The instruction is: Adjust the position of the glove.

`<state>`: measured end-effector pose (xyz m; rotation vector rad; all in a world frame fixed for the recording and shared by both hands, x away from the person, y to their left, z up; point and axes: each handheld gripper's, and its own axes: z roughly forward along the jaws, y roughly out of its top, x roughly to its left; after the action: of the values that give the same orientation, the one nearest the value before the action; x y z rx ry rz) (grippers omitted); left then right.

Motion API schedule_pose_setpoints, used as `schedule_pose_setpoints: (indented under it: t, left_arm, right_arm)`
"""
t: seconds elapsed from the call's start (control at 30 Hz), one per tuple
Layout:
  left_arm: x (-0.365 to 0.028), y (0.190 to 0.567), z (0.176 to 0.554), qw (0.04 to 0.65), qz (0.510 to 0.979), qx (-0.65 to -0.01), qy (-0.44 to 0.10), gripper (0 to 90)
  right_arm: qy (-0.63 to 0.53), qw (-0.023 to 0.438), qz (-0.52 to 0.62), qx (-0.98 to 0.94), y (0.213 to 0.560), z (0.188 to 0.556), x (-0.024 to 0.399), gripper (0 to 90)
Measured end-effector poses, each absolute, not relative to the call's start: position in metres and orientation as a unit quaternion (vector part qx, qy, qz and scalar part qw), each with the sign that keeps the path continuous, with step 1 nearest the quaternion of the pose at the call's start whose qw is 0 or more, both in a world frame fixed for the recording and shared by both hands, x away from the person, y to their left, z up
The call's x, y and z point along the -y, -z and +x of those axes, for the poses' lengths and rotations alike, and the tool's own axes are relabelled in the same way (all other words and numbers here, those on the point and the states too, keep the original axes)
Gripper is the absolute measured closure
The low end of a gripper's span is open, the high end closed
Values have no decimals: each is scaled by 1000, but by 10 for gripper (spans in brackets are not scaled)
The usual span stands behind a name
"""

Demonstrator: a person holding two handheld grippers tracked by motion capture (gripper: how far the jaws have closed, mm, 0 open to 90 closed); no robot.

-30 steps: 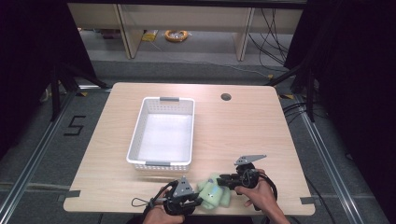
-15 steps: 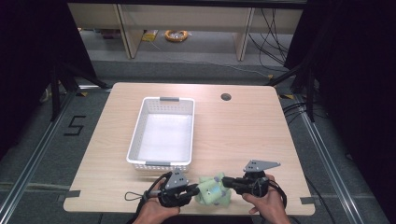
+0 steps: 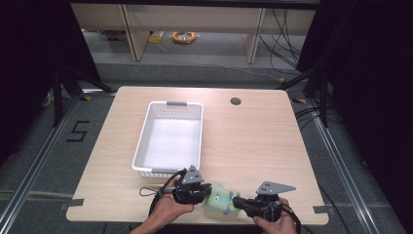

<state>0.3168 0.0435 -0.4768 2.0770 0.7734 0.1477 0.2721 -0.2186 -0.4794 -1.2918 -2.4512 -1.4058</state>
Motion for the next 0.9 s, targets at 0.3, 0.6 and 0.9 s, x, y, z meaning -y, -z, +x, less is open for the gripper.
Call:
schedule_pose_setpoints:
  t: [0.3,0.6,0.9]
  left_arm:
    - [-42,487,318,432,842,-320,-49,818]
    - [-48,493,320,414,850,-324,-37,761]
    - [-59,491,314,430,823,-370,-9,585]
  right_arm:
    - [440,18,-418,794,491,272,218,856]
    - [433,20,-423,796,496,273,223,794]
    - [448,-35,-436,779,484,278,238,493]
